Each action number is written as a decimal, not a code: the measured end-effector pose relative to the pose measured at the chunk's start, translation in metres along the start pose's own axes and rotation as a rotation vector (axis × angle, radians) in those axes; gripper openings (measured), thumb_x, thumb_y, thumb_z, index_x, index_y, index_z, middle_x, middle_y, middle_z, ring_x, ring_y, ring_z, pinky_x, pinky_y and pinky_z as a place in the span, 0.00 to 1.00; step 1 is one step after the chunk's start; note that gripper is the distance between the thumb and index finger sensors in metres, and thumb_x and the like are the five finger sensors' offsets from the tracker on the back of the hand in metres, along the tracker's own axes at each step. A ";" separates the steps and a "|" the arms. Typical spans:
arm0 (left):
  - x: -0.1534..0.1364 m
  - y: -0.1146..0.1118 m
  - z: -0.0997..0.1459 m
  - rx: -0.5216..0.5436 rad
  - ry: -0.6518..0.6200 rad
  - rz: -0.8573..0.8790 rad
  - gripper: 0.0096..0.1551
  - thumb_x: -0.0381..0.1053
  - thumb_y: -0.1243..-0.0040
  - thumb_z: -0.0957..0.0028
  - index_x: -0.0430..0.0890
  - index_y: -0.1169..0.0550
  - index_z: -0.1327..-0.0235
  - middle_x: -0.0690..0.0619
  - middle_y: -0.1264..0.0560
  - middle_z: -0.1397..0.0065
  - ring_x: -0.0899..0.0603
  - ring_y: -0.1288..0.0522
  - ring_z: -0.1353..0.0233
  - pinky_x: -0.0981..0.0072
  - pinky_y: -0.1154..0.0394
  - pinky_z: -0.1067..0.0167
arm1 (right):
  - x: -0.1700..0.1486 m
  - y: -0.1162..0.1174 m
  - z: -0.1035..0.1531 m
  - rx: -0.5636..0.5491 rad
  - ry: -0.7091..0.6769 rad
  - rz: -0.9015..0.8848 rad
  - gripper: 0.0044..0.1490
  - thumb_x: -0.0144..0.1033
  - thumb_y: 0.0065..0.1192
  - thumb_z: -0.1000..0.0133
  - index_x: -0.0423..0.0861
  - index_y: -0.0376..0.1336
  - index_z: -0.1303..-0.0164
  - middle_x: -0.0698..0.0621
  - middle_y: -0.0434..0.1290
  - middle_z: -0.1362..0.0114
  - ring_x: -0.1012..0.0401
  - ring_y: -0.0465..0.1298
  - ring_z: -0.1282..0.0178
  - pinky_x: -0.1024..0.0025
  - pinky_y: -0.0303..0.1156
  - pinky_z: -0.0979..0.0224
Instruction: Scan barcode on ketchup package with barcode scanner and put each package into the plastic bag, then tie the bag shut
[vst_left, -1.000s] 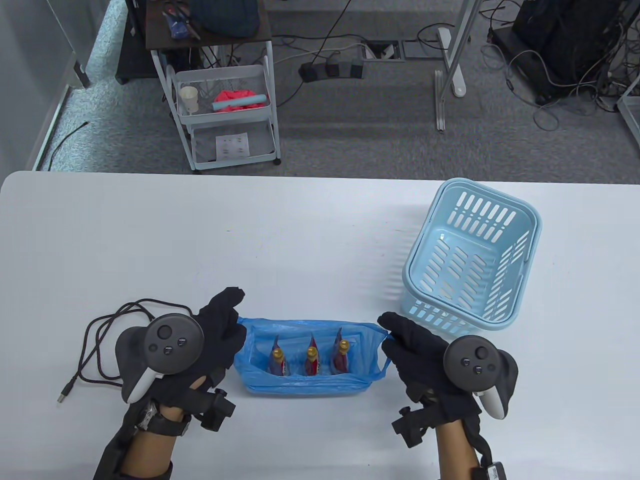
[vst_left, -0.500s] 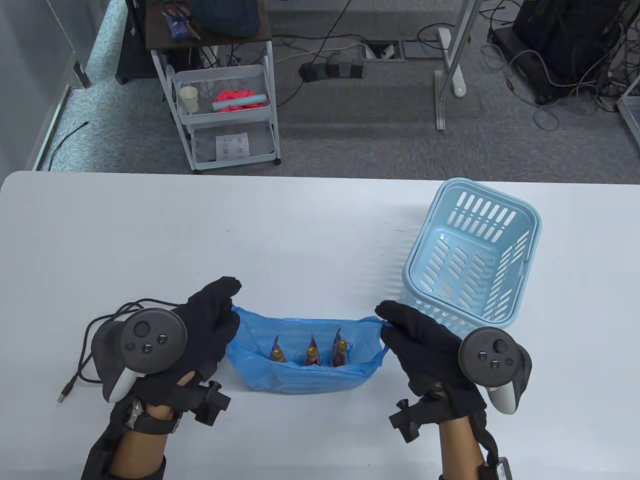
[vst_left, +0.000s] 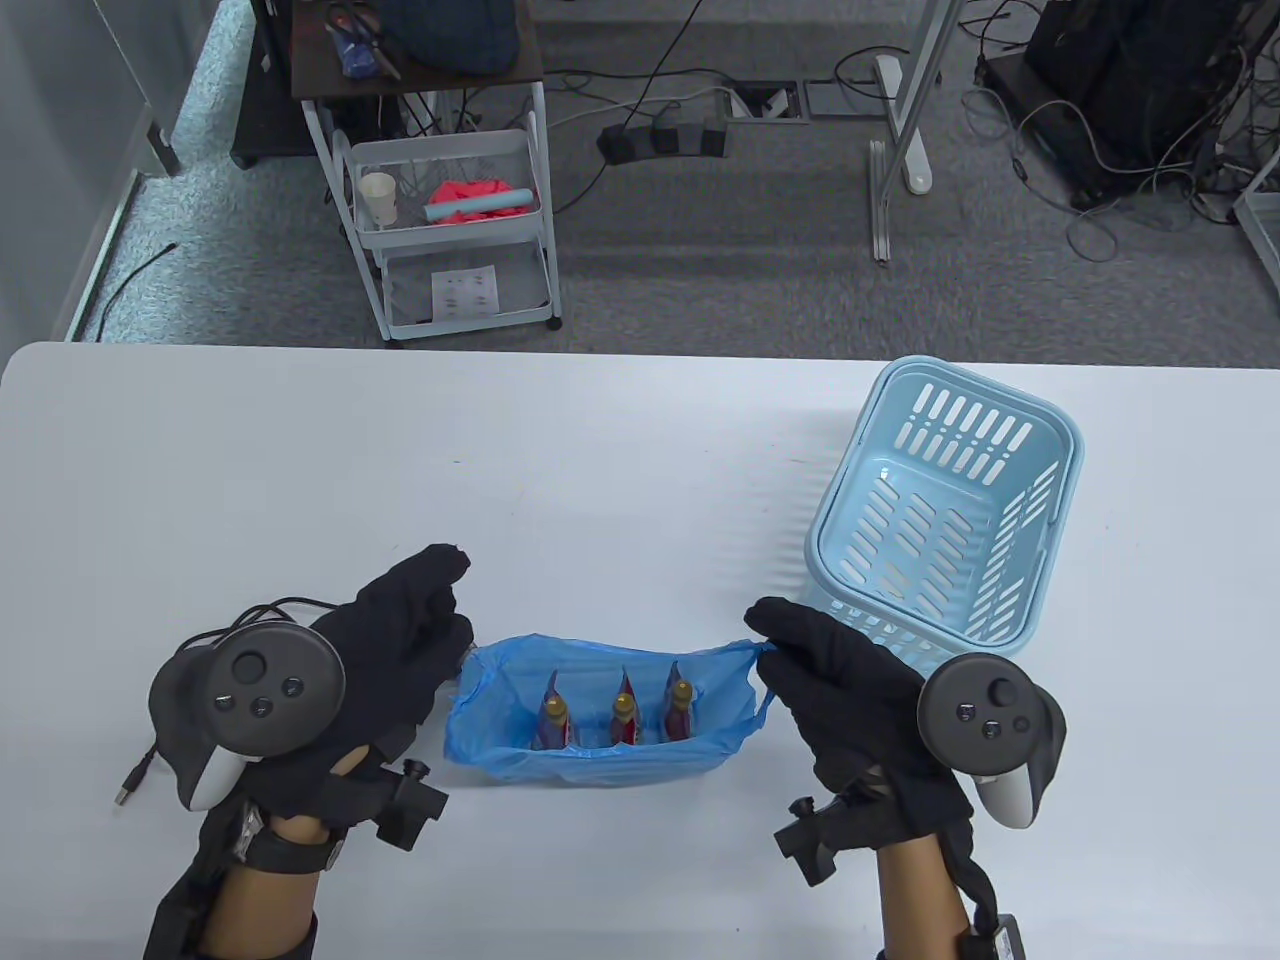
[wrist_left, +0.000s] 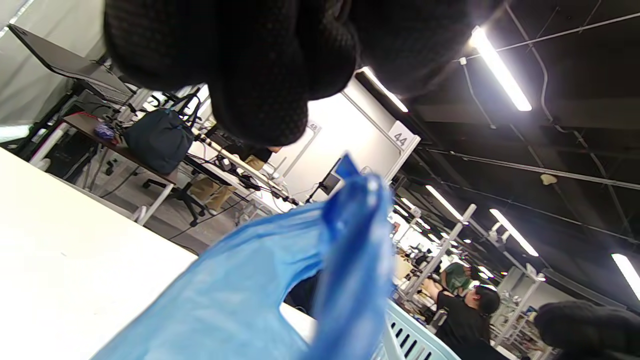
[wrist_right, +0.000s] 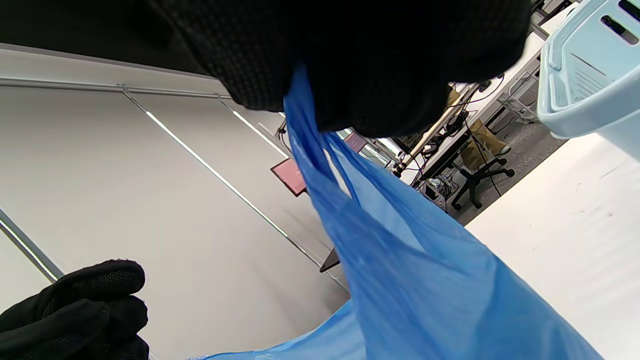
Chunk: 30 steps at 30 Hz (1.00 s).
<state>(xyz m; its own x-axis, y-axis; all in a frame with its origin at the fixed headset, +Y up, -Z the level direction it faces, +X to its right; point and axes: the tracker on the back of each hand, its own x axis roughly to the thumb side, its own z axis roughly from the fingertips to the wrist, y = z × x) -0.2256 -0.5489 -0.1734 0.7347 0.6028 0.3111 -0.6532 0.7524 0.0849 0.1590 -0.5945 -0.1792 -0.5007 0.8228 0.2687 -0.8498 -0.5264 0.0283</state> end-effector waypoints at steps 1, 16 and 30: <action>-0.002 0.001 0.002 -0.013 -0.010 0.020 0.39 0.61 0.36 0.50 0.48 0.30 0.26 0.52 0.23 0.36 0.41 0.14 0.46 0.51 0.19 0.47 | 0.000 0.000 0.000 -0.001 0.001 0.002 0.27 0.32 0.66 0.42 0.44 0.66 0.32 0.44 0.77 0.43 0.46 0.77 0.46 0.51 0.73 0.43; -0.081 -0.049 0.008 -0.554 -0.032 0.089 0.77 0.69 0.25 0.72 0.51 0.54 0.14 0.45 0.54 0.12 0.28 0.52 0.11 0.25 0.44 0.23 | 0.001 -0.003 0.001 0.006 0.009 0.006 0.26 0.31 0.65 0.42 0.44 0.66 0.32 0.44 0.77 0.42 0.46 0.77 0.46 0.51 0.73 0.42; -0.058 -0.105 -0.015 -0.357 -0.153 0.309 0.37 0.53 0.32 0.52 0.55 0.28 0.26 0.58 0.26 0.37 0.41 0.25 0.32 0.36 0.35 0.26 | 0.000 -0.007 0.004 0.009 0.004 0.031 0.26 0.31 0.65 0.41 0.45 0.66 0.32 0.43 0.77 0.42 0.45 0.77 0.46 0.51 0.73 0.42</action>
<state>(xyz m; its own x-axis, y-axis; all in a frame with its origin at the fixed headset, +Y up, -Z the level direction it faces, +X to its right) -0.1969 -0.6590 -0.2143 0.4641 0.7861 0.4081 -0.7129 0.6050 -0.3547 0.1658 -0.5911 -0.1758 -0.5278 0.8068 0.2656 -0.8321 -0.5539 0.0288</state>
